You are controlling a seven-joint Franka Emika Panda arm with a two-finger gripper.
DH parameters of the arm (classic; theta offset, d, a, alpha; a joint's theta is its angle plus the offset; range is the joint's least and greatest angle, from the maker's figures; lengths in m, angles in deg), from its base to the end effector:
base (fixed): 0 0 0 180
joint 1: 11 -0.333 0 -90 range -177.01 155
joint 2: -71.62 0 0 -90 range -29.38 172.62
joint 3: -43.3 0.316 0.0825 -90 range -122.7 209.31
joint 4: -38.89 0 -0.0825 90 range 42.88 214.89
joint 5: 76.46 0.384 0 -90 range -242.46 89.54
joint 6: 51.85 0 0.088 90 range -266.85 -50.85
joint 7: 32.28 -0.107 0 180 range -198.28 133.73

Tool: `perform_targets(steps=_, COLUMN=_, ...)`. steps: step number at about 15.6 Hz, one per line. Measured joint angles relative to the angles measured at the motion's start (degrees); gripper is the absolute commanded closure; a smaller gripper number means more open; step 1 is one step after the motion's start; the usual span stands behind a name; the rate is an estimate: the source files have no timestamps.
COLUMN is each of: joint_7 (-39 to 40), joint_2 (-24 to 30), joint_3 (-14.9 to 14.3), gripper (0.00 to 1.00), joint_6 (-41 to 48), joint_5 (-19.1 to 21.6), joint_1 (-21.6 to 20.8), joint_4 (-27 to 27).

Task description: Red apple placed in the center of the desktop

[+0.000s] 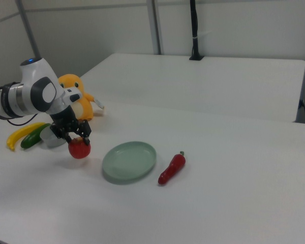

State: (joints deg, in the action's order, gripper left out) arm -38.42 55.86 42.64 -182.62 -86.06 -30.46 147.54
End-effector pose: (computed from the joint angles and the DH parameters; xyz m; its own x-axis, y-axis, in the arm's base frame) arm 0.5958 0.1991 0.3695 0.9389 0.3235 0.1174 0.3086 -0.9424 0.1289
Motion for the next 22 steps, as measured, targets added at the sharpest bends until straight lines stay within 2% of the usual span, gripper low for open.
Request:
perform_targets(steps=1, joint_7=0.29, joint_2=-0.02, joint_3=-0.14, gripper=0.39, joint_6=0.01, joint_5=0.00, joint_1=0.21, joint_4=0.11)
perform_targets(steps=2, joint_7=0.40, joint_2=-0.08, joint_3=-0.16, gripper=0.11, joint_6=0.03, joint_5=-0.04, joint_1=0.47, joint_4=0.26)
perform_targets(steps=3, joint_7=0.41, joint_2=-0.19, joint_3=-0.20, gripper=0.00, joint_6=0.05, joint_5=-0.09, joint_1=0.64, joint_4=0.41)
perform_targets(steps=9, joint_7=0.50, joint_2=-0.48, joint_3=-1.37, gripper=0.00, joint_6=0.31, joint_5=-0.17, joint_1=0.89, joint_4=0.56)
perform_targets(steps=16, joint_7=0.50, joint_2=0.23, joint_3=-1.40, gripper=0.00, joint_6=4.27, joint_5=-0.17, joint_1=1.37, joint_4=0.16)
perform_targets(steps=22, joint_7=0.35, joint_2=6.48, joint_3=-1.56, gripper=0.00, joint_6=14.12, joint_5=1.05, joint_1=4.29, joint_4=-3.79)
